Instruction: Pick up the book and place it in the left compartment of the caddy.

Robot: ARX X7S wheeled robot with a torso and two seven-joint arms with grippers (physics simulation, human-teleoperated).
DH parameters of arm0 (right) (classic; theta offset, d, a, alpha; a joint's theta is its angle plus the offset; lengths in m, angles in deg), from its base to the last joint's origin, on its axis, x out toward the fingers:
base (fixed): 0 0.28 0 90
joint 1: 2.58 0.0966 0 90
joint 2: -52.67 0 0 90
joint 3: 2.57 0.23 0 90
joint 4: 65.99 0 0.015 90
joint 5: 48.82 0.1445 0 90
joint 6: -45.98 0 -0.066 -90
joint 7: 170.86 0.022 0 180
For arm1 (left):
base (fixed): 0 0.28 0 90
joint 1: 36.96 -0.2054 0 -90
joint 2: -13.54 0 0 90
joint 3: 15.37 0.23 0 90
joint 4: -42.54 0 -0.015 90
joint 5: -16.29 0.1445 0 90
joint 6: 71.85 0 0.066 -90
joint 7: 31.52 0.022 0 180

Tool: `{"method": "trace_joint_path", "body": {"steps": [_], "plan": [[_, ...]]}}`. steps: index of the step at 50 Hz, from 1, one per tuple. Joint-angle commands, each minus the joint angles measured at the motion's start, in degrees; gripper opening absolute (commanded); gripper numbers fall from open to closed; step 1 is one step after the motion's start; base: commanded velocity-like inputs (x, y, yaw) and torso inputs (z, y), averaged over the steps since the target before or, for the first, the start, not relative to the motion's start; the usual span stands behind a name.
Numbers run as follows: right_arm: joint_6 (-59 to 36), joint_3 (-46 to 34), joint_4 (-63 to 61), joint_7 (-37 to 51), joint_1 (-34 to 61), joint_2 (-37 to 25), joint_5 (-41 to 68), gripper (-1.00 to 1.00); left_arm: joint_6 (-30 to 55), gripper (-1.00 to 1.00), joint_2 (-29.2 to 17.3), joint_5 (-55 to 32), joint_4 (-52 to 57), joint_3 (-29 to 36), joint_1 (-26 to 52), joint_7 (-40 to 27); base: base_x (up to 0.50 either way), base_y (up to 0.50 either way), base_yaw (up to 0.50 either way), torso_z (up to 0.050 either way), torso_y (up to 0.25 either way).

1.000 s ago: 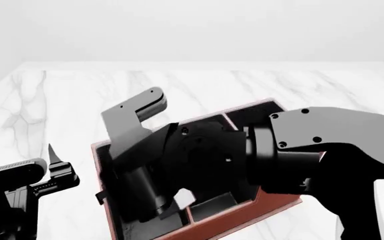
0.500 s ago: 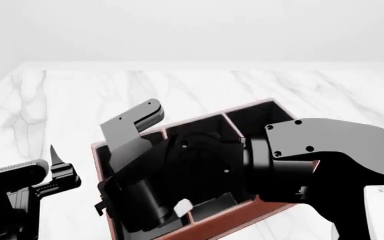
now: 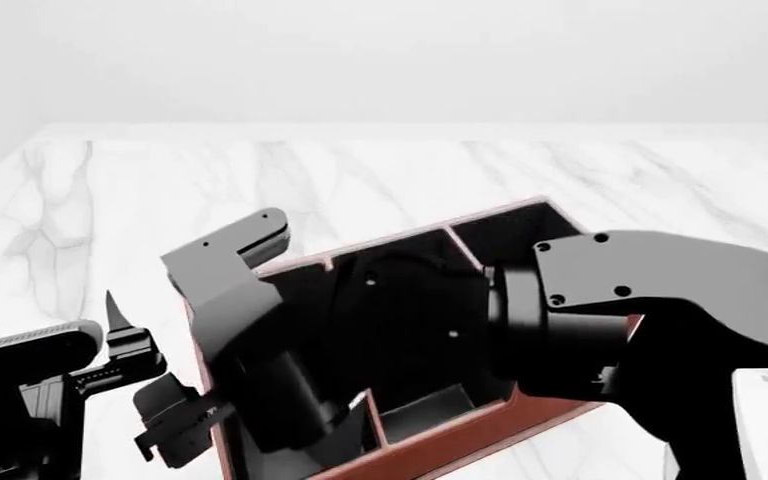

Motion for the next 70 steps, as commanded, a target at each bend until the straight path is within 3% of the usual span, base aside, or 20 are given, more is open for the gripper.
{"method": "trace_joint_path", "body": {"steps": [1, 7, 14, 18, 23, 24, 28, 31, 34, 39, 51, 57, 70], "plan": [[0.0, 0.1, 0.5, -3.8, 1.8, 0.0, 0.4, 1.0, 0.3, 1.0, -0.3, -0.2, 0.3, 0.2, 0.1, -0.1, 0.0, 0.0, 0.0, 0.0, 0.0], [1.0, 0.1, 2.4, -6.1, 7.3, 0.0, 1.1, 1.0, 0.2, 1.0, -0.3, -0.2, 0.3, 0.3, 0.1, -0.2, 0.0, 0.0, 0.0, 0.0, 0.0], [4.8, 0.6, 5.0, -16.0, 21.6, 0.0, 10.0, 1.0, 0.4, 1.0, -0.4, -0.3, 0.4, 0.4, 0.2, -0.4, 0.0, 0.0, 0.0, 0.0, 0.0], [1.5, 0.5, 9.4, -20.6, 28.8, 0.0, 9.3, 1.0, 1.1, 1.0, -0.7, -0.7, 1.5, 0.1, 0.3, -0.7, 0.0, 0.0, 0.0, 0.0, 0.002], [3.3, 3.5, -1.8, -19.5, 31.6, -10.2, 3.6, 1.0, 1.7, 1.0, -1.1, -1.0, 2.5, -0.3, 0.0, -1.0, 0.0, 0.0, 0.0, 0.0, 0.0], [5.5, 5.1, -8.3, -18.8, 30.2, -14.7, 2.7, 1.0, 2.0, 1.0, -1.2, -1.1, 2.9, -0.4, 0.1, -1.1, 0.0, 0.0, 0.0, 0.0, 0.0], [10.1, 6.5, -19.3, -17.2, 26.6, -21.9, -4.4, 1.0, 2.5, 1.0, -1.3, -1.4, 3.9, -0.7, 0.2, -1.5, 0.0, 0.0, 0.0, 0.0, 0.0], [16.7, 5.9, -30.0, -15.9, 17.8, -27.8, -17.2, 1.0, 3.2, 1.0, -1.6, -1.5, 4.7, -0.4, 0.6, -1.7, 0.0, 0.0, 0.0, 0.0, 0.0], [21.1, 3.7, -36.3, -13.1, 9.6, -32.6, -28.8, 1.0, 3.6, 1.0, -1.9, -1.7, 5.5, -0.3, 0.9, -1.8, 0.0, 0.0, 0.0, 0.0, 0.0], [27.7, 0.6, -35.5, -14.0, -3.1, -38.6, -39.8, 1.0, 3.4, 1.0, -2.0, -1.6, 5.8, 0.0, 1.2, -1.7, 0.0, 0.0, 0.0, 0.0, 0.0], [38.2, 0.2, -41.1, -5.9, -15.8, -44.2, -64.7, 1.0, 2.2, 1.0, -2.3, -0.6, 5.9, 1.1, 1.1, -1.6, 0.0, 0.0, 0.0, 0.0, 0.0], [42.3, -0.1, -41.5, -6.3, -20.3, -45.9, -68.2, 1.0, 0.4, 1.0, -2.3, 0.6, 5.2, 1.9, 0.4, -1.3, 0.0, 0.0, 0.0, 0.0, 0.0], [41.2, -0.2, -45.3, -1.4, -21.4, -47.5, -75.6, 1.0, -1.3, 1.0, -2.4, 2.5, 4.9, 3.9, 0.7, -1.2, 0.0, 0.0, 0.0, 0.0, 0.0]]}}
